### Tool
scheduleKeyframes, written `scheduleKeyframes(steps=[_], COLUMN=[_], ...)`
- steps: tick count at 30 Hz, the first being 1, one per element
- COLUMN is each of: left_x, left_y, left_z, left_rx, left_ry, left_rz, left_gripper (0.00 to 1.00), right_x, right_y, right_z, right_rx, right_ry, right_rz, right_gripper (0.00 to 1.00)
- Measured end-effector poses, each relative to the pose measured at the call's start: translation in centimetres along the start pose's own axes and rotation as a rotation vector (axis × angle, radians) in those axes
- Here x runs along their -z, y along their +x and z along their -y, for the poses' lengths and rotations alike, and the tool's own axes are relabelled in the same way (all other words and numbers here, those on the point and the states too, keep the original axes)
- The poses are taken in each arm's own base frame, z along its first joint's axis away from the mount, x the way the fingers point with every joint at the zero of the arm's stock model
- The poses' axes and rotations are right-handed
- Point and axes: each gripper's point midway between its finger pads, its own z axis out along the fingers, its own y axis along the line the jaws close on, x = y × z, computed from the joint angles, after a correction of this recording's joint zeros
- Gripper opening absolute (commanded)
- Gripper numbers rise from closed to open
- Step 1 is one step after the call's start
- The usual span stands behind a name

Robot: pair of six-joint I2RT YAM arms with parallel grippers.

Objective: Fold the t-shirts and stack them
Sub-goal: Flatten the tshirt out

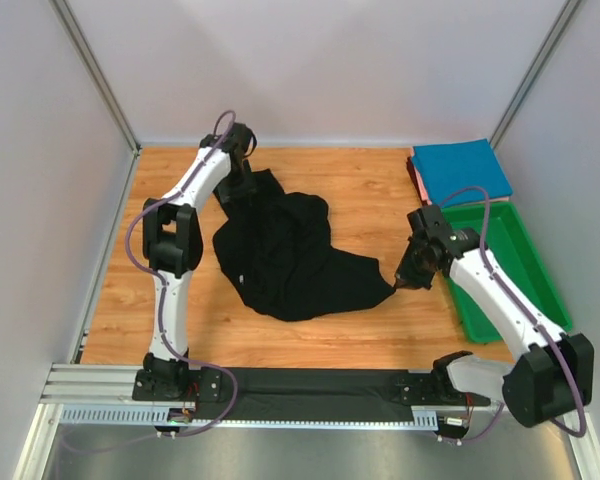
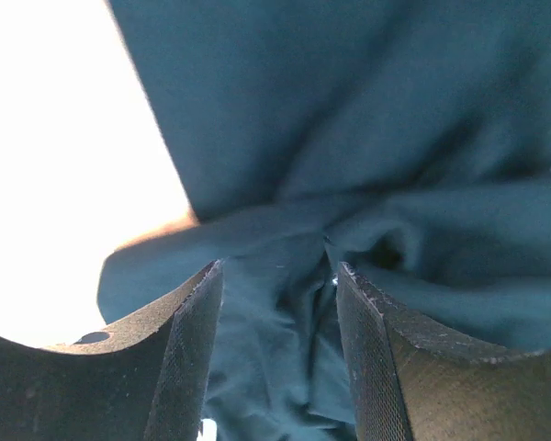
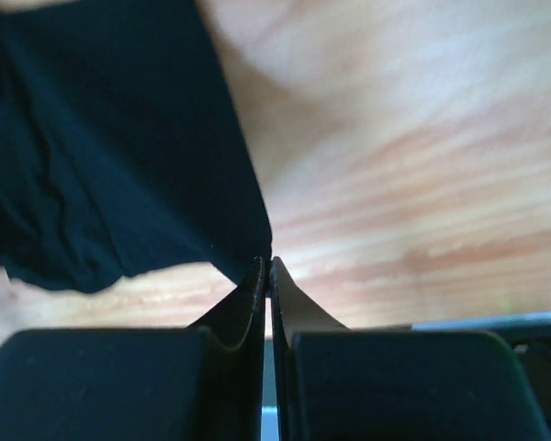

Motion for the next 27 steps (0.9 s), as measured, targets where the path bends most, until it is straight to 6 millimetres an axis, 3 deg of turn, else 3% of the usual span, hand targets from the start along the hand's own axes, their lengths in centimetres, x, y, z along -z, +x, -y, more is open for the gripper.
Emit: scheduleKeyframes(steps=[1,3,5,7,9,12,14,18,20,22,27], left_x=[1.0,3.7,6.1,8.2,9.7,10.6,10.4,9.3,9.0,9.2,11.4], left_y=[-1.9,-3.8,-3.0,0.6,5.7,13.9,18.2,23.6,25.1,25.7,27.9], left_z=[1.0,1.7,0.9,-0.8,-2.6,-4.4,-5.2,-6.0,-5.5,-4.6,0.1], left_rx=[-0.001,-0.008,-0.022,-0.052,-0.09,-0.132,-0.136,-0.098,-0.075,-0.057,-0.094], left_ry=[0.032,0.073,0.084,0.087,0.1,0.176,0.224,0.275,0.308,0.34,0.46], left_rz=[0.05,0.124,0.149,0.135,0.086,-0.014,-0.088,-0.207,-0.254,-0.279,-0.299], left_gripper=[0.61,0.61,0.61,0.61,0.61,0.61,0.62,0.64,0.64,0.65,0.66], right_x=[0.4,0.7,0.5,0.3,0.1,-0.1,-0.4,-0.7,-0.6,-0.2,1.7], right_y=[1.2,3.6,5.7,7.1,7.9,9.5,11.0,13.6,13.2,11.6,3.7], right_z=[-0.1,-0.2,-0.3,-0.3,-0.8,-2.2,-3.7,-6.6,-8.1,-9.3,-12.5], right_rx=[-0.003,-0.003,-0.007,-0.021,-0.026,0.023,0.089,0.218,0.257,0.264,0.201], right_ry=[-0.017,-0.035,-0.049,-0.051,-0.051,-0.057,-0.06,-0.062,-0.074,-0.099,-0.193], right_rz=[-0.008,-0.035,-0.065,-0.093,-0.109,-0.135,-0.163,-0.212,-0.213,-0.19,-0.055], right_gripper=[0.0,0.0,0.0,0.0,0.0,0.0,0.04,0.22,0.33,0.38,0.46])
